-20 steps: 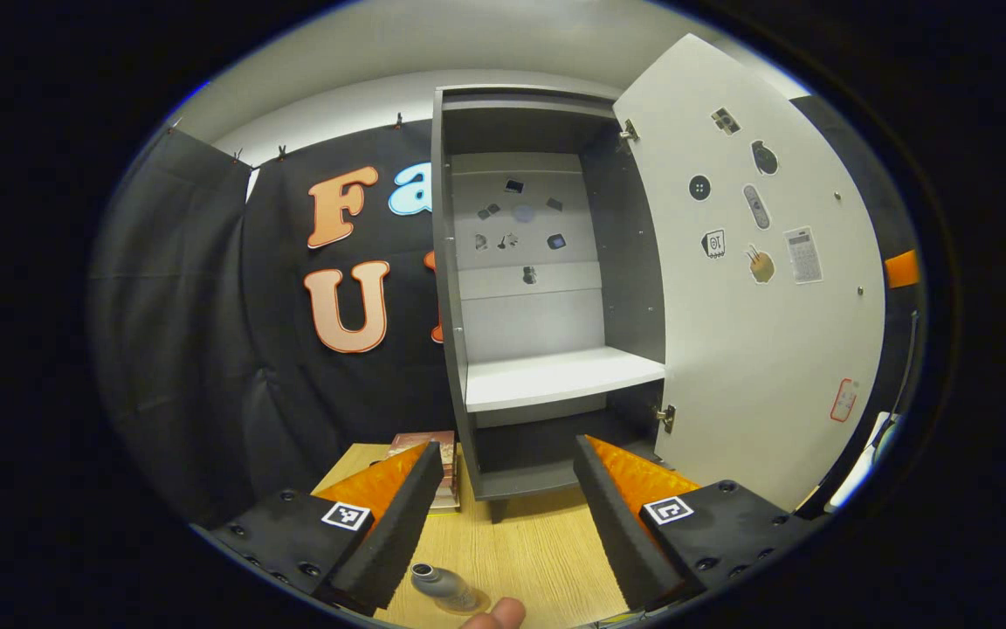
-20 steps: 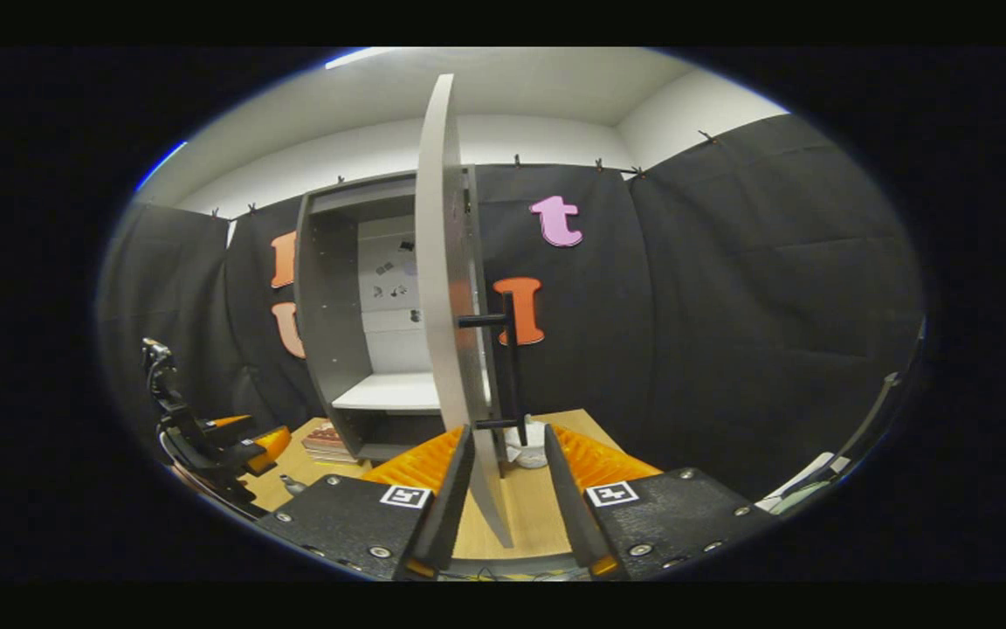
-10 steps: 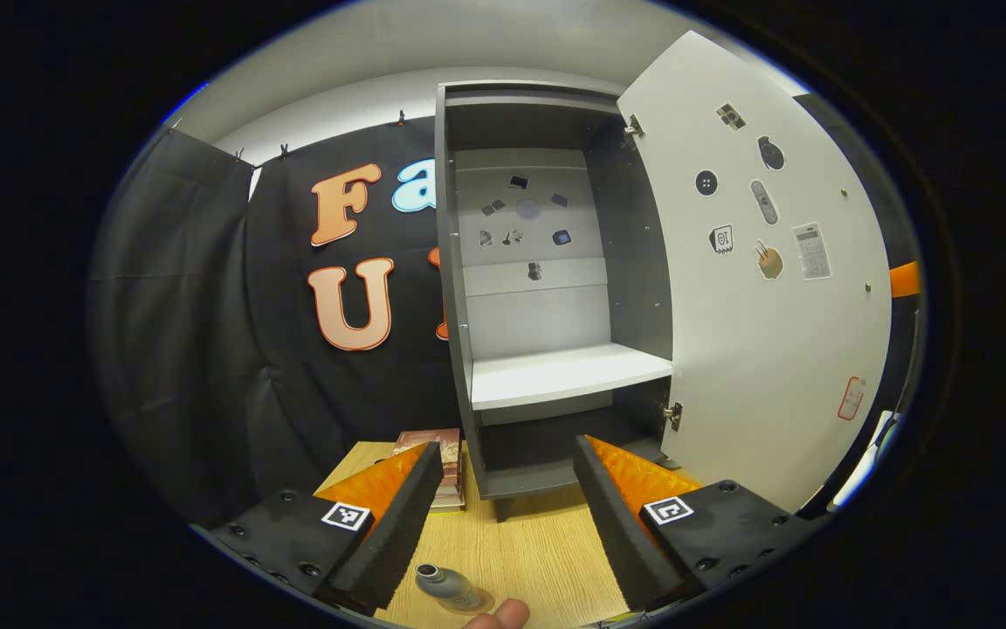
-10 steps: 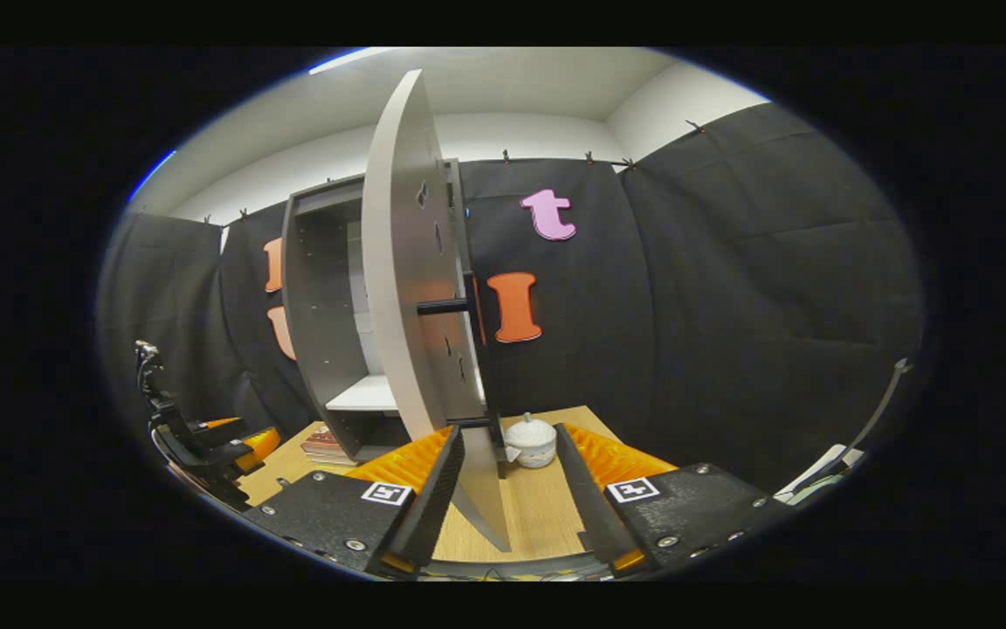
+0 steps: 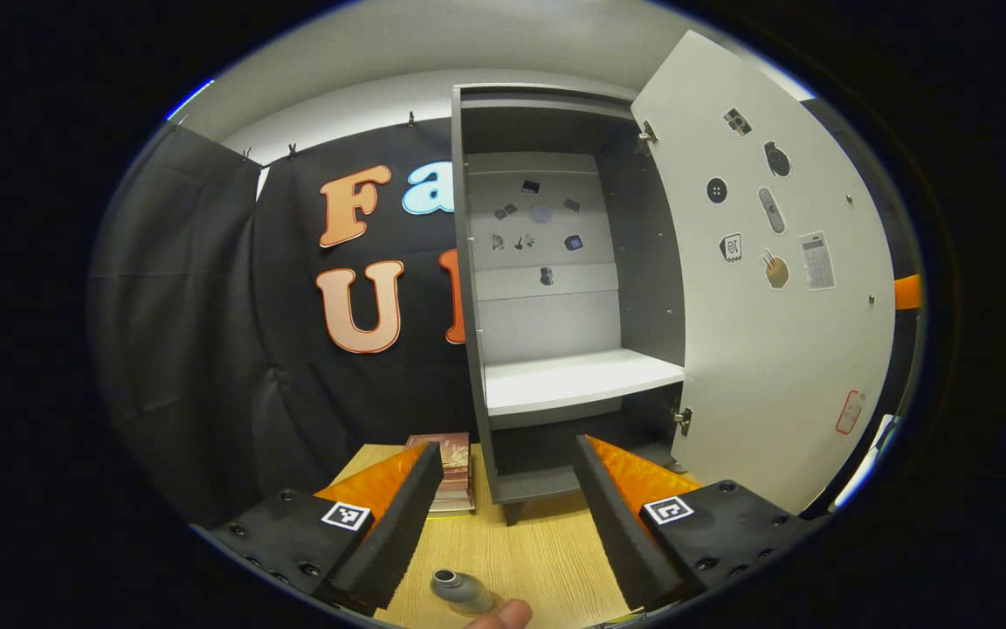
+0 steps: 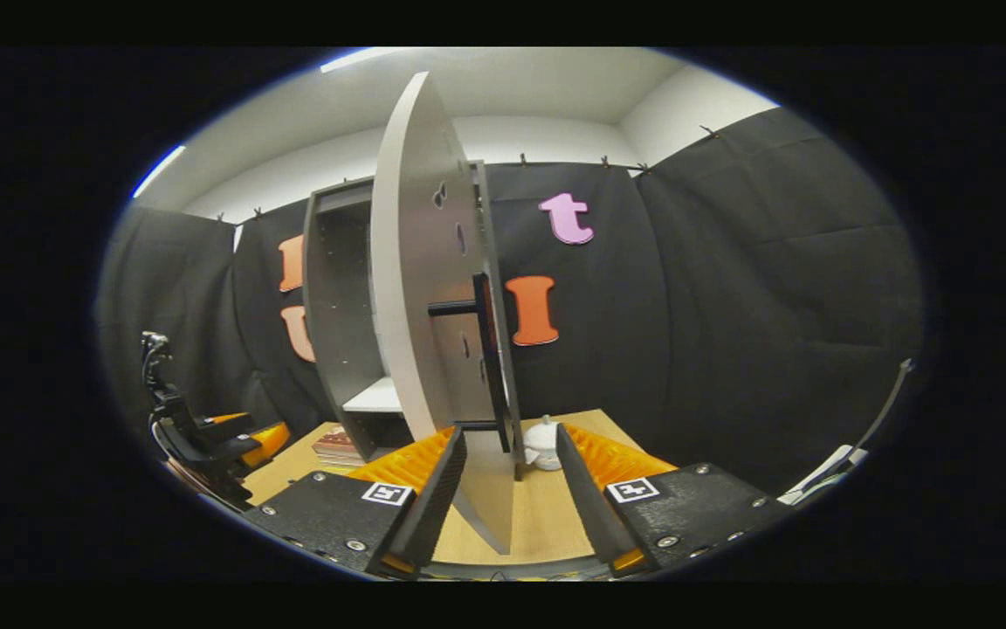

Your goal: Open the cabinet door with the right hand, grasp the bottle in the cabinet with the left hand and place it on the coaster, then close the cabinet door with the right hand.

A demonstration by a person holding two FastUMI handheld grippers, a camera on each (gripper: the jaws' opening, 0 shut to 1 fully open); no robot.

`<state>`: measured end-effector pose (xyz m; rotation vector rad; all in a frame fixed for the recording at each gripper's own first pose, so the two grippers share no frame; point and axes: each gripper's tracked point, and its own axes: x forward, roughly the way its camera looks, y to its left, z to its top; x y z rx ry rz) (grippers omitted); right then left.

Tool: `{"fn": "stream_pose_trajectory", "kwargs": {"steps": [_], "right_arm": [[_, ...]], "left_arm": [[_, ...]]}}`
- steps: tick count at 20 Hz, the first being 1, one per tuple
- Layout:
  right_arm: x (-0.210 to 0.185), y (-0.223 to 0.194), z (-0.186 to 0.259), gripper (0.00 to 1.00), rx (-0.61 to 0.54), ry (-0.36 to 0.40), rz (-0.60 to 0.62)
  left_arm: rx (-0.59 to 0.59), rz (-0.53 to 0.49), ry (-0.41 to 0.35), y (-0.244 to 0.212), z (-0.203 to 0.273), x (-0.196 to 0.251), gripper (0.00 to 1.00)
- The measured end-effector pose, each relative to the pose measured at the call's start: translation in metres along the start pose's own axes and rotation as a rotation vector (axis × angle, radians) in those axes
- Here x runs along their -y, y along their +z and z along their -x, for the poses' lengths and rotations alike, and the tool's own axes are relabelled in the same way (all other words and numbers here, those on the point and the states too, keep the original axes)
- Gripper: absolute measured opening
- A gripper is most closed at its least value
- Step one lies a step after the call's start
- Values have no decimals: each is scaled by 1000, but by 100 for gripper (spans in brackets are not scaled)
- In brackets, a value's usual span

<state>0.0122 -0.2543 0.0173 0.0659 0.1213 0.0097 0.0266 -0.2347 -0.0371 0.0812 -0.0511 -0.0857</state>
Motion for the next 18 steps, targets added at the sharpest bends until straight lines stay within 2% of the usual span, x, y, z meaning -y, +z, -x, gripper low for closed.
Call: {"fn": "stream_pose_trajectory", "kwargs": {"steps": [5,6,7,9,11,12,13,14,17,18], "right_arm": [[-63,-9,-14,66,-2,127,-6],[-75,-10,-20,72,-3,154,-12],[-86,-11,-24,67,-1,175,-21],[-105,-9,-35,68,5,212,-37],[-113,-9,-46,69,4,247,-44],[-118,-9,-50,74,4,265,-44],[-124,-10,-54,74,2,284,-43],[-129,-11,-58,69,0,299,-40],[-140,-12,-71,71,2,329,-16],[-142,-13,-74,78,1,335,-11]], "left_arm": [[-7,12,37,-1,0,-26,98],[-9,14,48,-2,1,-33,98],[-6,19,63,-1,1,-40,98],[-8,27,84,-3,1,-55,98],[-10,30,108,-3,0,-71,98],[-12,30,123,-4,-1,-81,98],[-12,31,136,-5,-1,-89,98],[-13,32,149,-5,-3,-97,98],[-17,36,181,-7,-14,-116,98],[-19,36,188,-7,-17,-123,98]]}}
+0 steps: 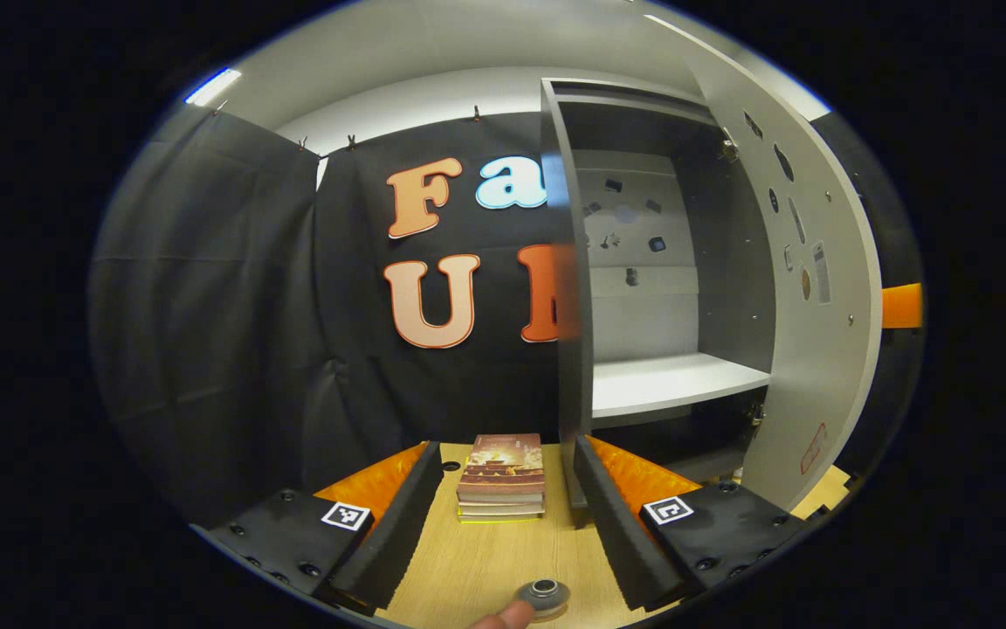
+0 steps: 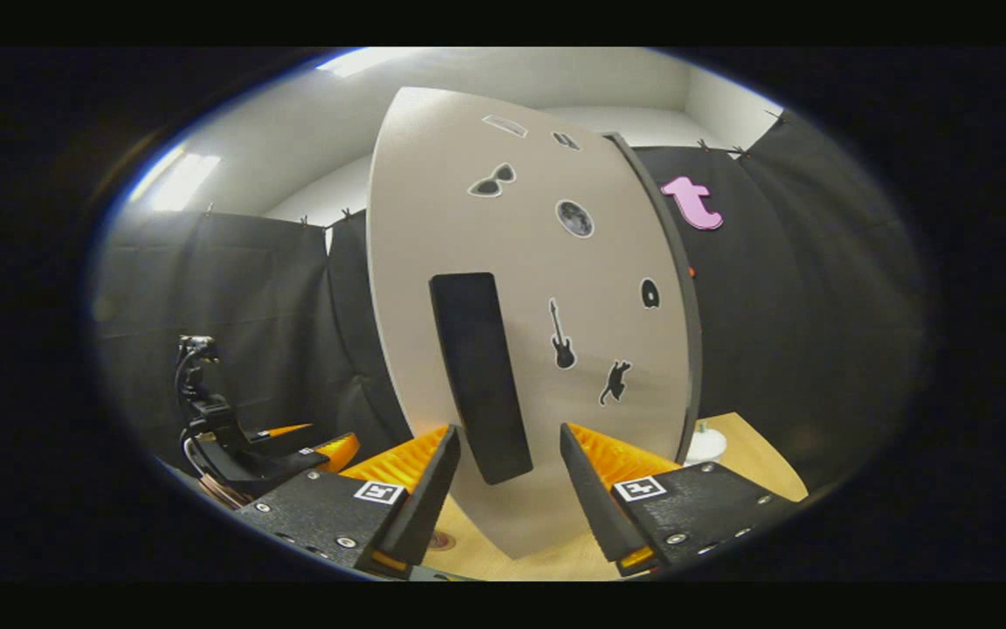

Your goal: Open the cabinet door with the right hand, grasp the bottle in the cabinet with the left hand and place it on the coaster, then close the cabinet door with the right hand.

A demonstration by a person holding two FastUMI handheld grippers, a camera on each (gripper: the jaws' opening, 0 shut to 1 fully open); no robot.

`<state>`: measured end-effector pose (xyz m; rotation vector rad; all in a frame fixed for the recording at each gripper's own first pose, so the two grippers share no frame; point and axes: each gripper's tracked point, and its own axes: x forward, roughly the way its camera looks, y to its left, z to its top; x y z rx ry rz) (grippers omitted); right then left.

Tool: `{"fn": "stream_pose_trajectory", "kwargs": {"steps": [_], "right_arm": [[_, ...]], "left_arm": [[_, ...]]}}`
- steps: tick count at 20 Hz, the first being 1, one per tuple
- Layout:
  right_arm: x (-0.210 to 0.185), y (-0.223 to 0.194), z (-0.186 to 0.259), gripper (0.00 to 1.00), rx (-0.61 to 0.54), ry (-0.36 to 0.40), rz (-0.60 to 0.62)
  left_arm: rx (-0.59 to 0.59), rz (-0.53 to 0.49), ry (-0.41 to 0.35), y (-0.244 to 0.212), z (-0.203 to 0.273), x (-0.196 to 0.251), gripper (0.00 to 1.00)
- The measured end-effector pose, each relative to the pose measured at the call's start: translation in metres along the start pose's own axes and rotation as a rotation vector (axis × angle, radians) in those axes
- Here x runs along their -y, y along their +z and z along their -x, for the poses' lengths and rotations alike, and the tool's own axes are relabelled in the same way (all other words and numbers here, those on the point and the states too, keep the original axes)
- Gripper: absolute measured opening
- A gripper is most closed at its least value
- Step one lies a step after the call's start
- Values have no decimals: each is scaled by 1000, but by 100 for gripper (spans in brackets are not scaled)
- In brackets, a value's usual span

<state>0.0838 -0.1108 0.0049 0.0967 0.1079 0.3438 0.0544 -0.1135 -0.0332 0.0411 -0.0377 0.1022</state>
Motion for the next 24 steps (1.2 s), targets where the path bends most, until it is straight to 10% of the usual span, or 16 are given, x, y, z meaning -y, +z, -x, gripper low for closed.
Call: {"fn": "stream_pose_trajectory", "kwargs": {"steps": [24], "right_arm": [[-10,4,-52,94,39,-88,129]], "left_arm": [[-47,54,30,-17,-114,-68,98]]}}
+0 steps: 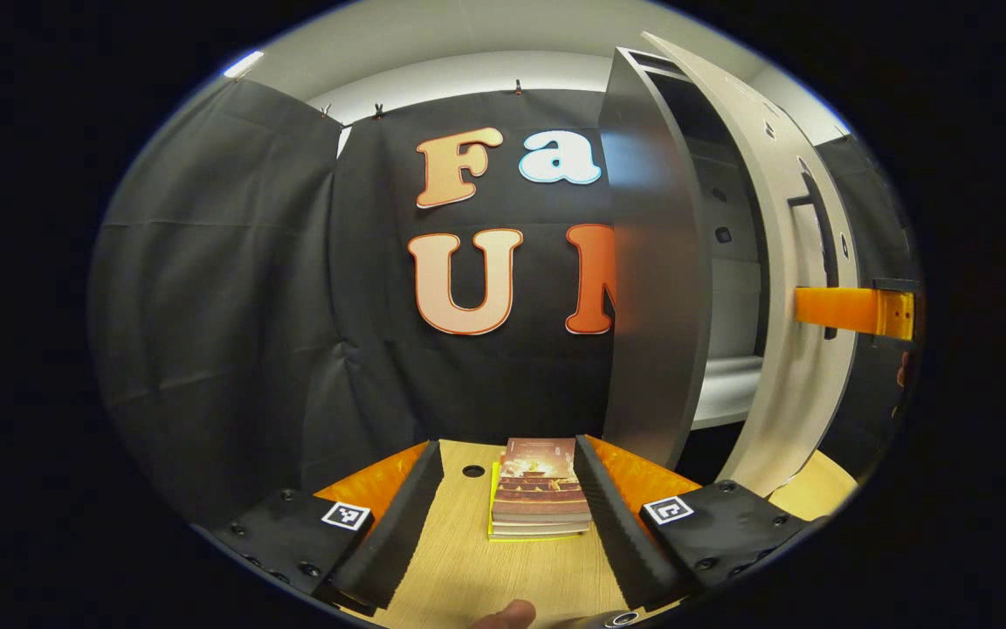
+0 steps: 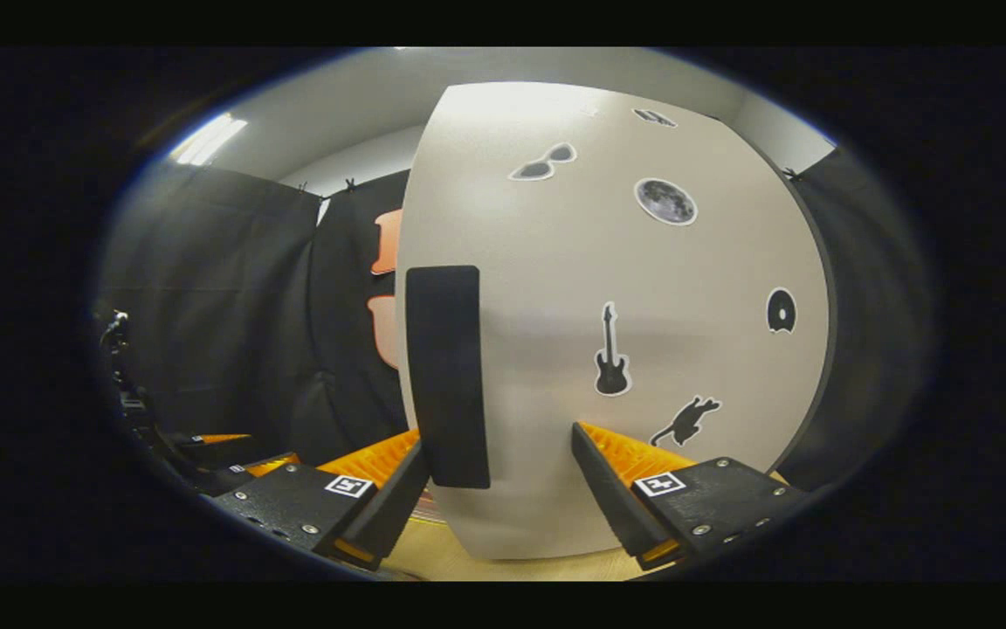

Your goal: Open the cabinet door with the right hand, grasp the bottle in the cabinet with the left hand and place it on the coaster, then close the cabinet door with the right hand.

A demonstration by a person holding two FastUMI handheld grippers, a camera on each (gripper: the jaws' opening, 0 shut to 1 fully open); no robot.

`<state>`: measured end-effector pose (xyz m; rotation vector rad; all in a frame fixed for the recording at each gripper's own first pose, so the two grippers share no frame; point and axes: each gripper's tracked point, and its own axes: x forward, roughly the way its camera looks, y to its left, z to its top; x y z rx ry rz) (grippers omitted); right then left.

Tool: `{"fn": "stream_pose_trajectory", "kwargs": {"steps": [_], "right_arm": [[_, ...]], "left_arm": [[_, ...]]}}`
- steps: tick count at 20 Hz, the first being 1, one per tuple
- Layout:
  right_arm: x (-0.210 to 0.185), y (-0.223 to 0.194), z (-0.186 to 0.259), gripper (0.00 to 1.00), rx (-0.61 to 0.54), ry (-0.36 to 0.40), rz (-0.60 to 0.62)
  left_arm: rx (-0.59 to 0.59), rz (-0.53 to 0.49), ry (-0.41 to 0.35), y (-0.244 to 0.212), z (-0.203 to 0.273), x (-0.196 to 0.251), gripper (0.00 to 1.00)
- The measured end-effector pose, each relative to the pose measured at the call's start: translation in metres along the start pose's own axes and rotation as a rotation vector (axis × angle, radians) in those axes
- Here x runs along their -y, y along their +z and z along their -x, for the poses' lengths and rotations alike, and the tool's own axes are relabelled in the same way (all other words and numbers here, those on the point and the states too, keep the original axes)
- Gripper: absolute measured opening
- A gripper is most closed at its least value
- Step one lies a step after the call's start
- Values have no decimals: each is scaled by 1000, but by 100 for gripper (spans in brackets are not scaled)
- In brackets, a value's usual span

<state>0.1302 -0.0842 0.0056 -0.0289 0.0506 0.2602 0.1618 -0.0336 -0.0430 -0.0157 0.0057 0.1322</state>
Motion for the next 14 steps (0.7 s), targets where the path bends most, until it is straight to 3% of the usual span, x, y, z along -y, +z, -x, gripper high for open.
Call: {"fn": "stream_pose_trajectory", "kwargs": {"steps": [6,14], "right_arm": [[2,-1,-8,94,34,-80,7],[6,-6,-18,98,31,-121,25]], "left_arm": [[-10,8,-44,-7,-26,17,96],[-23,27,-79,-13,-35,38,96]]}}
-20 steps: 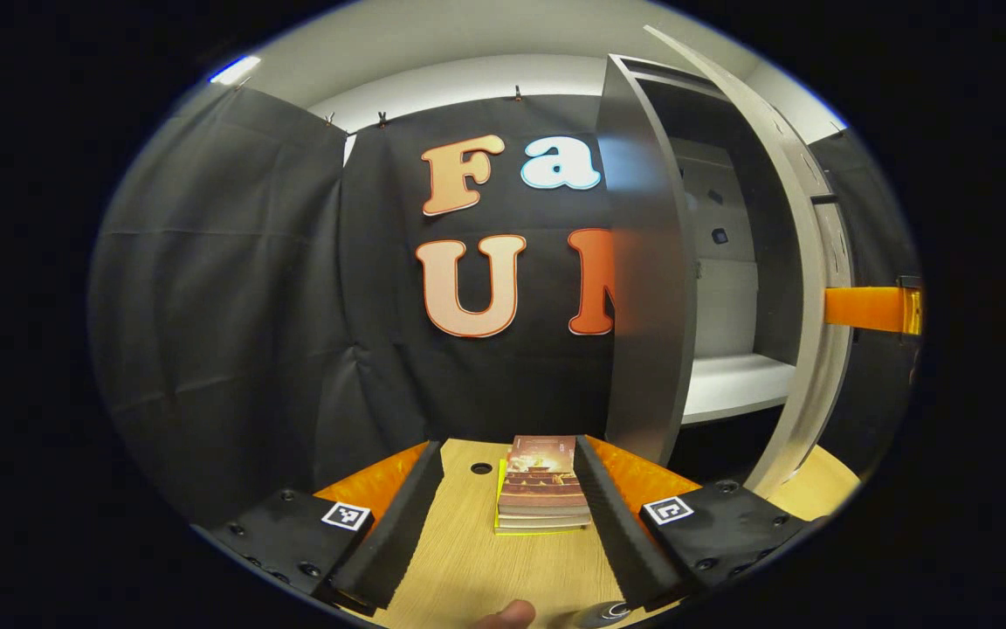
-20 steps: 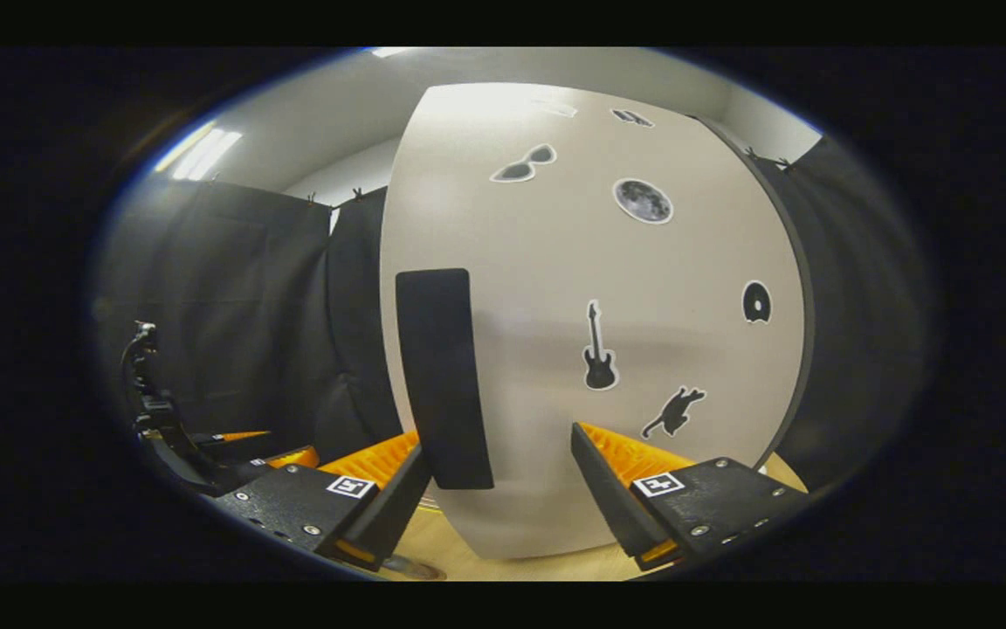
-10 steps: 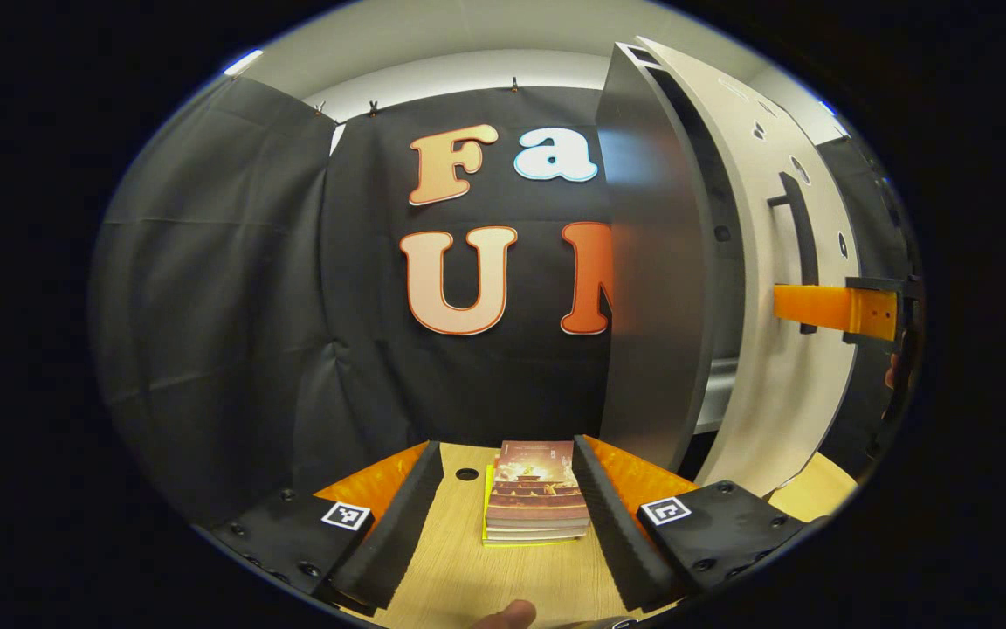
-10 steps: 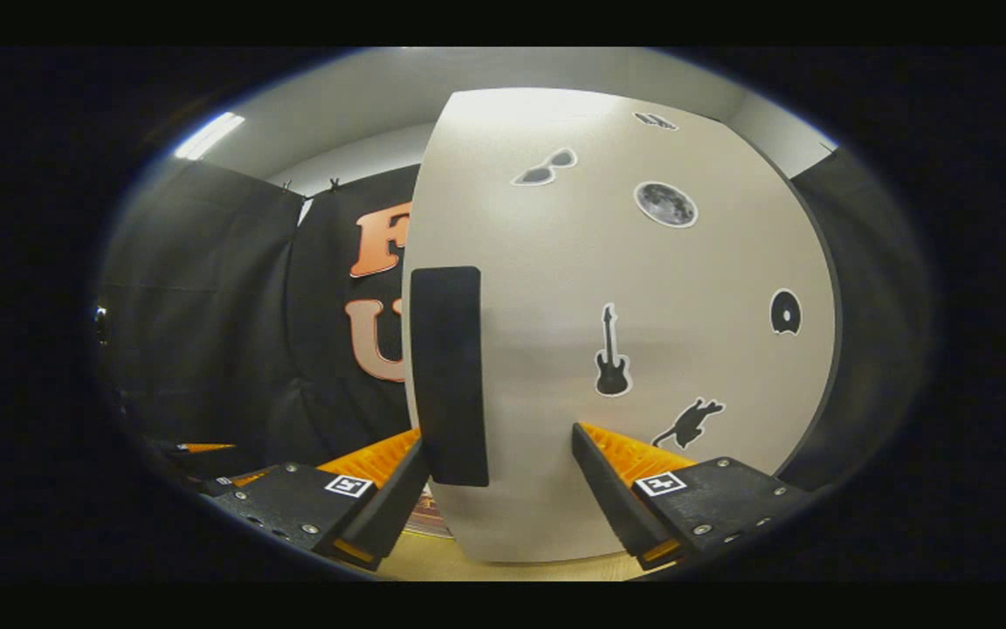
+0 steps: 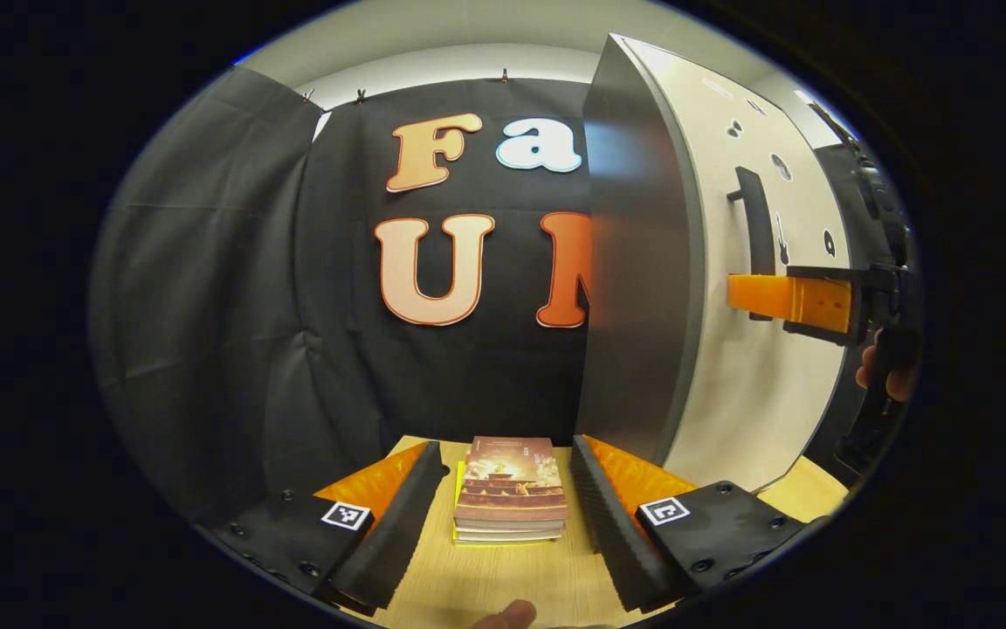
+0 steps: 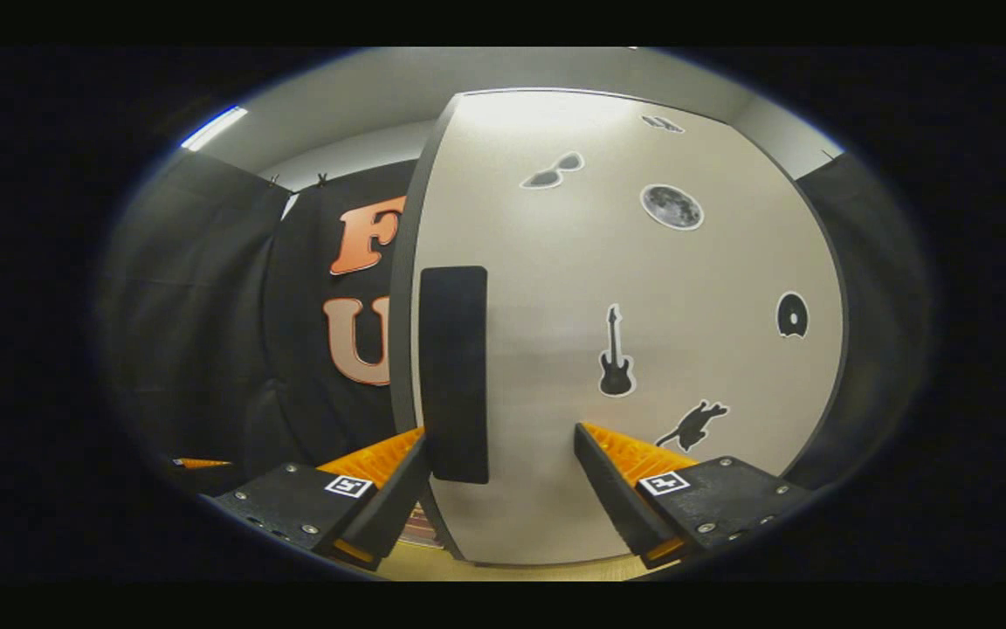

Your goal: Open the cabinet door with the right hand, grasp the bottle in the cabinet with the left hand and place it on the coaster, then close the cabinet door with the right hand.

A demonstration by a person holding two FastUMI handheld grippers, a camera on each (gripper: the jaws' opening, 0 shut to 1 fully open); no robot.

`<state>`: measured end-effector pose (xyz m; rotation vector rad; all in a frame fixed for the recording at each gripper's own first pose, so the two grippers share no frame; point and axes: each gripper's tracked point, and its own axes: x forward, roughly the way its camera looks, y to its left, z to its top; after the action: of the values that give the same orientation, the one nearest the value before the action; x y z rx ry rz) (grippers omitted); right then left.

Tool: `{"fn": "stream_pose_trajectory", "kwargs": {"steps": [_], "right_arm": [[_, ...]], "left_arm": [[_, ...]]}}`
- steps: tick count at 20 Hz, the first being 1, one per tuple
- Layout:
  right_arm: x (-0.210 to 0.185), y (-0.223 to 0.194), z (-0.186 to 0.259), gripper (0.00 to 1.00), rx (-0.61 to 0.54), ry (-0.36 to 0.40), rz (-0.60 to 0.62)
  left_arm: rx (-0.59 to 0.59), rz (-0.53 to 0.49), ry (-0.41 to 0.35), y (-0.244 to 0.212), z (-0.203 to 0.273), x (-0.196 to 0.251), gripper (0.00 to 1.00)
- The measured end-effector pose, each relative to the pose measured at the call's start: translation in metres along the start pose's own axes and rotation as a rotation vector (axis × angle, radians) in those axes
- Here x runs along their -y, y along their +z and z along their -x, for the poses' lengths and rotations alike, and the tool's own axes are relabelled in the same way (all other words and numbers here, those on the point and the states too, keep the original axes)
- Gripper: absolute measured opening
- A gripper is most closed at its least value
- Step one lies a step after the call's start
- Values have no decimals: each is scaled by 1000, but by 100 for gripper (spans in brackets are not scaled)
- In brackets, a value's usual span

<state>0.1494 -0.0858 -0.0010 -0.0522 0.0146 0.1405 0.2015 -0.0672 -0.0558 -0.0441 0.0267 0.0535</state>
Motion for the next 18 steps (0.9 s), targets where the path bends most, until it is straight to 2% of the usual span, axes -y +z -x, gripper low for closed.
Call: {"fn": "stream_pose_trajectory", "kwargs": {"steps": [2,5,8,12,16,17,18], "right_arm": [[0,1,0,95,7,-4,3],[-3,-1,1,95,-6,18,-9],[-6,7,22,95,8,26,-25],[0,15,84,95,8,26,-23],[20,17,165,95,-5,3,-35],[27,18,185,98,-4,-8,-41],[34,17,206,95,-5,-22,-41]], "left_arm": [[-6,-1,7,-2,2,0,96],[3,-2,18,4,10,1,96],[12,-1,23,11,24,6,96],[38,-13,12,26,58,24,96],[68,-22,3,44,115,43,96],[76,-23,-2,48,130,48,96],[79,-26,-6,50,147,51,97]]}}
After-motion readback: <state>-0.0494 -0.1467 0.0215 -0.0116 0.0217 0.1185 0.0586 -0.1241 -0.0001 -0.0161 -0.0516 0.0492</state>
